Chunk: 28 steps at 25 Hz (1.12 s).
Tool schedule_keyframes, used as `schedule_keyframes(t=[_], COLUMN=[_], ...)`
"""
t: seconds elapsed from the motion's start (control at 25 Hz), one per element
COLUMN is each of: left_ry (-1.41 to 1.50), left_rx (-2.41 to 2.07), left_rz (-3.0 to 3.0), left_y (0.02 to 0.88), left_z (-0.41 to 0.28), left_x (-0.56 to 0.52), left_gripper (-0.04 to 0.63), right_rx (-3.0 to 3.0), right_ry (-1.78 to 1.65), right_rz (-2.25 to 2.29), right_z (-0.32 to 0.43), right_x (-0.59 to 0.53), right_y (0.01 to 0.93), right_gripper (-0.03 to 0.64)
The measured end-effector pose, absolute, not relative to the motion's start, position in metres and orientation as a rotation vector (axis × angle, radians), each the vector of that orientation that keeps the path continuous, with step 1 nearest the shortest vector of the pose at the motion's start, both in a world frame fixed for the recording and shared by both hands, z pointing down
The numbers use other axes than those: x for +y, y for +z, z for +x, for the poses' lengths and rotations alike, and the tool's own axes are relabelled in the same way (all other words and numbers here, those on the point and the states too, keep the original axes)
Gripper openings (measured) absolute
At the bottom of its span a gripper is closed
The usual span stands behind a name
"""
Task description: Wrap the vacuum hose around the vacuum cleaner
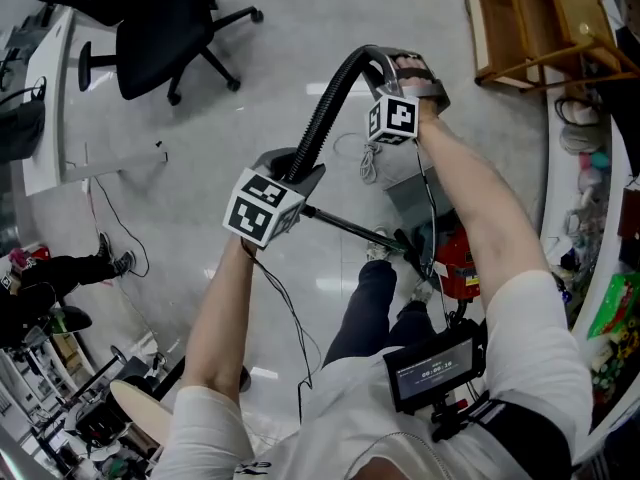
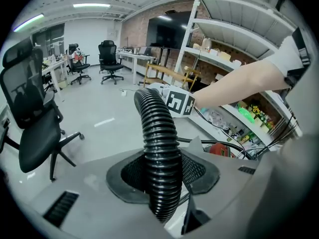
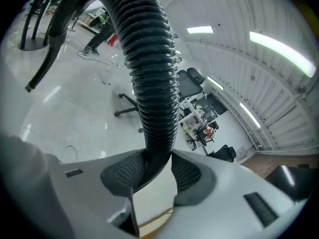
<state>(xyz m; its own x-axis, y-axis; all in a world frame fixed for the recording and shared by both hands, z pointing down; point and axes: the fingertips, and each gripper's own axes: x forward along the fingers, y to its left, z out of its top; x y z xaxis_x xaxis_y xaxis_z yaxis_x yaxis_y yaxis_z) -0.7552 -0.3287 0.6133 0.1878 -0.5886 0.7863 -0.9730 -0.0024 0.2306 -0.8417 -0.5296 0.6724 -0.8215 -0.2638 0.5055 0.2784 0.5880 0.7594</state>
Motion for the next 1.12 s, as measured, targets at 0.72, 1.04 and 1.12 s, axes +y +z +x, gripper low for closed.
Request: schedule_keyframes(t=[0.72, 1.04, 1.12], left_ry=[0.746, 0.761, 0.764], left_rx=[-1.492, -1.482, -1.474], left_rz=[1.580, 1.560, 1.558], left_y=[0.624, 0.611, 0.606], left_z=[-0.765, -0.723, -0.706], left_x=[-0.226, -0.170, -0.152], left_gripper=[0.152, 0.152, 0.152], right_rx=[-2.379, -2.447, -2.450], right_ry=[-0.915, -0.563, -0.493], right_rz=[-0.141, -0.263, -0.310], right_z=[-0.851, -0.809, -0.794], right_x=[-0.398, -0.316, -0.292], right_y=[0.719, 0.734, 0.735], right_gripper=[0.158, 0.152, 0.152])
